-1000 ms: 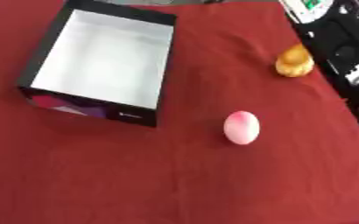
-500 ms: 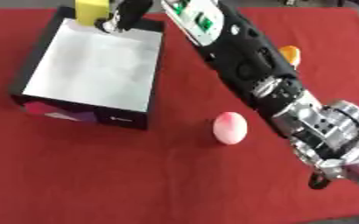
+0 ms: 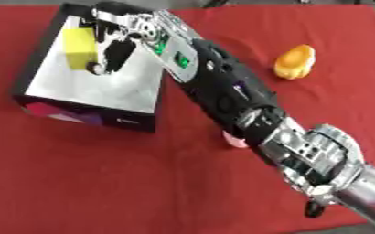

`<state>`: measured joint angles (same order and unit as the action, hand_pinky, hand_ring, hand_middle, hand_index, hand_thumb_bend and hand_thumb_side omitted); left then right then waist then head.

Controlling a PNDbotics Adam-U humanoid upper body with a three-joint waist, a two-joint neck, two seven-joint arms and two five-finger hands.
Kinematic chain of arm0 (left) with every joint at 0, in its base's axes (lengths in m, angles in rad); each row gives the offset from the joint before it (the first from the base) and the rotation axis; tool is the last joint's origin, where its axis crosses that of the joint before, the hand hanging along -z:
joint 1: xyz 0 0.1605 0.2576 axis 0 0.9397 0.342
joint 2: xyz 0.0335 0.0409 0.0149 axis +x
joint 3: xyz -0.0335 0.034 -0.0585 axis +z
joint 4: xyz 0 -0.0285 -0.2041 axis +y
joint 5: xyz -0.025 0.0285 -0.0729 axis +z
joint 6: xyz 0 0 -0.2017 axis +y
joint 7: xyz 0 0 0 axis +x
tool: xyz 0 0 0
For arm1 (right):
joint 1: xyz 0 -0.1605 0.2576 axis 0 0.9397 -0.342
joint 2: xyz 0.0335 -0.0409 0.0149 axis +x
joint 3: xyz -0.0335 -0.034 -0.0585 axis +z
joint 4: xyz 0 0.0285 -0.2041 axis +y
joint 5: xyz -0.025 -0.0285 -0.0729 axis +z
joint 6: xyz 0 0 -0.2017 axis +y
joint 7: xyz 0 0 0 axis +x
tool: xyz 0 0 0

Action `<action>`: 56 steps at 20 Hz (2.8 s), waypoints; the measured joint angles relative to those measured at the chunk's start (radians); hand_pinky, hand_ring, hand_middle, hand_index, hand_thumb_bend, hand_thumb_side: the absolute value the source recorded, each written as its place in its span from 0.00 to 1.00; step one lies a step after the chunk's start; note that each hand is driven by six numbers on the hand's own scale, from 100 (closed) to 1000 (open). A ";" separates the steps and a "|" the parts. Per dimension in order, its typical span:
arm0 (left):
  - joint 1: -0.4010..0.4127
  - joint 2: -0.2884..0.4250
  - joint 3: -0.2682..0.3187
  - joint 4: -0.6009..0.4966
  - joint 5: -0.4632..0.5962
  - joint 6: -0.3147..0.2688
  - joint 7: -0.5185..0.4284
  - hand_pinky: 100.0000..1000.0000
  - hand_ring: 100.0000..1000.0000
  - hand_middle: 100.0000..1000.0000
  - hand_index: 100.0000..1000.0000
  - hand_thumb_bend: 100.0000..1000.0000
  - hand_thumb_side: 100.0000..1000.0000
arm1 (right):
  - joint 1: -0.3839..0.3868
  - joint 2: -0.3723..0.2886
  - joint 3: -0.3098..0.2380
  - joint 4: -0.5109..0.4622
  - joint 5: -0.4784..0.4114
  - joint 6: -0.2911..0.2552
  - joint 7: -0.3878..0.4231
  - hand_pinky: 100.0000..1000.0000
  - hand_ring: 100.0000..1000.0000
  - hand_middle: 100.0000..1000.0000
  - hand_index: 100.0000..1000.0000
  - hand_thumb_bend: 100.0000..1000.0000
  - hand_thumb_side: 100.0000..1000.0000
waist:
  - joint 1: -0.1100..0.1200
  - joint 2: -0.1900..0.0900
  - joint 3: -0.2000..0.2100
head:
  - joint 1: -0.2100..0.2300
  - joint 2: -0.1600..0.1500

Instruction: Pick up objects on the table and place them in the box.

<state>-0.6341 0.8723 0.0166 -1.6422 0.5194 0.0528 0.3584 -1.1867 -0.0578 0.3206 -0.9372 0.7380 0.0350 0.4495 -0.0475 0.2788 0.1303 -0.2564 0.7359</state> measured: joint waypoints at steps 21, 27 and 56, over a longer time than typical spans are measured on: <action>0.033 0.004 0.030 0.008 -0.001 -0.021 0.046 0.83 0.68 0.73 0.82 0.79 0.56 | -0.045 -0.121 -0.075 -0.123 -0.068 -0.037 -0.028 0.90 0.84 0.81 0.86 0.50 0.32 | -0.004 -0.011 -0.031 | 0.034 0.017; 0.069 0.024 0.036 0.021 0.003 -0.028 0.060 0.83 0.68 0.73 0.82 0.79 0.56 | -0.058 -0.275 -0.094 -0.247 -0.167 0.020 -0.017 0.90 0.84 0.81 0.85 0.50 0.30 | -0.005 -0.016 -0.072 | 0.073 0.026; 0.267 -0.067 0.049 -0.127 -0.097 -0.017 0.089 0.82 0.67 0.73 0.82 0.80 0.55 | 0.440 -0.924 -0.012 -1.047 -0.756 0.093 0.003 0.88 0.82 0.79 0.83 0.48 0.36 | -0.006 -0.013 -0.084 | 0.102 0.012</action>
<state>-0.3675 0.8049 0.0653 -1.7693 0.4229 0.0360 0.4470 -0.7467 -0.9822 0.3081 -1.9840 -0.0179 0.1283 0.4528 -0.0530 0.2663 0.0458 -0.1547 0.7479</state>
